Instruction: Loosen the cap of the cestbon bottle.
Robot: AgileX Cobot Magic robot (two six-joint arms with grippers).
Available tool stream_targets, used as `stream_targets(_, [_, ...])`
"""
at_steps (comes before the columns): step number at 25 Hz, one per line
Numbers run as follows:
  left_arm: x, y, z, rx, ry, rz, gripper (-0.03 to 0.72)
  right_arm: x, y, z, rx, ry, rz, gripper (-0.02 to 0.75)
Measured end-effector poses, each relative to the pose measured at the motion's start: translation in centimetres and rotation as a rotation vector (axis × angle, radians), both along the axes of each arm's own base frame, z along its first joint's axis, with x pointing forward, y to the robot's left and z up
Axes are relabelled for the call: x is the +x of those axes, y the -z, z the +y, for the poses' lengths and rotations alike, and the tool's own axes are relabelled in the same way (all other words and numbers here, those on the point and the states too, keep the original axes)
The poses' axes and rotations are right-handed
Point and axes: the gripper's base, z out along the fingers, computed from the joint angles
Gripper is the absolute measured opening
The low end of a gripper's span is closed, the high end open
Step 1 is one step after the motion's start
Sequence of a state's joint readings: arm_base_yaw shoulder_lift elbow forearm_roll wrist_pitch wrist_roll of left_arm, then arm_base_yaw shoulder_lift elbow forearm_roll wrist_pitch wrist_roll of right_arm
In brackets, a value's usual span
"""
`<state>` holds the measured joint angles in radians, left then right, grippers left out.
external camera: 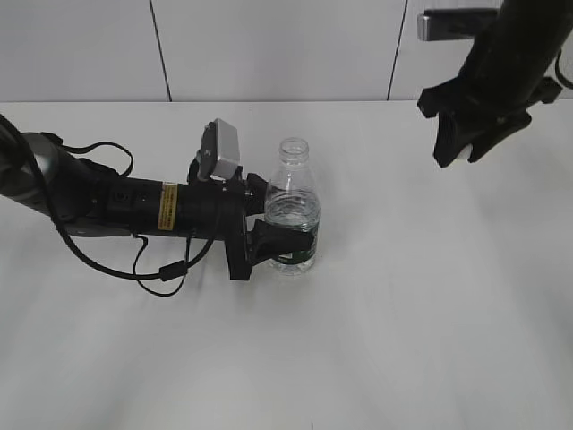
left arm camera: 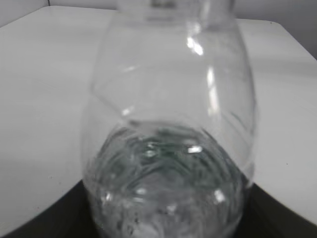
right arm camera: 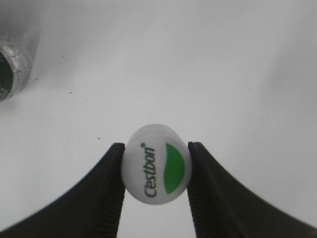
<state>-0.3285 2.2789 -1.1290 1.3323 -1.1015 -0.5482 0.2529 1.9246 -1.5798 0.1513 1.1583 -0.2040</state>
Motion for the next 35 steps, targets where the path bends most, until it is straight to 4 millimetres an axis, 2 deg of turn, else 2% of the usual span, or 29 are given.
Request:
stream_targets(9, [0.1, 0.0, 0.0, -0.003, -0.008, 0.002, 0.412, -1.4, 6.0, -1.7, -0.012, 0.077, 0.001, 0.293])
stream_targets(13, [0.1, 0.0, 0.0, -0.004, -0.011, 0.003, 0.412, -1.7, 7.5, -1.8, -0.007, 0.112, -0.02, 0.293])
stream_targets(19, [0.4, -0.1, 0.0, -0.009, -0.047, 0.003, 0.412, -1.0, 10.0, -1.7, -0.01, 0.129, -0.022, 0.293])
stream_targets(26, [0.5, -0.1, 0.0, -0.007, -0.055, -0.013, 0.412, 0.4, 11.1, -1.6, 0.008, 0.149, -0.142, 0.293])
stream_targets(31, [0.5, -0.1, 0.0, -0.007, -0.055, -0.016, 0.412, 0.5, 13.1, -1.6, -0.006, 0.148, -0.108, 0.293])
stream_targets(35, [0.5, -0.1, 0.1, -0.006, -0.055, -0.018, 0.412, 0.6, 13.2, -1.6, -0.005, 0.149, -0.116, 0.293])
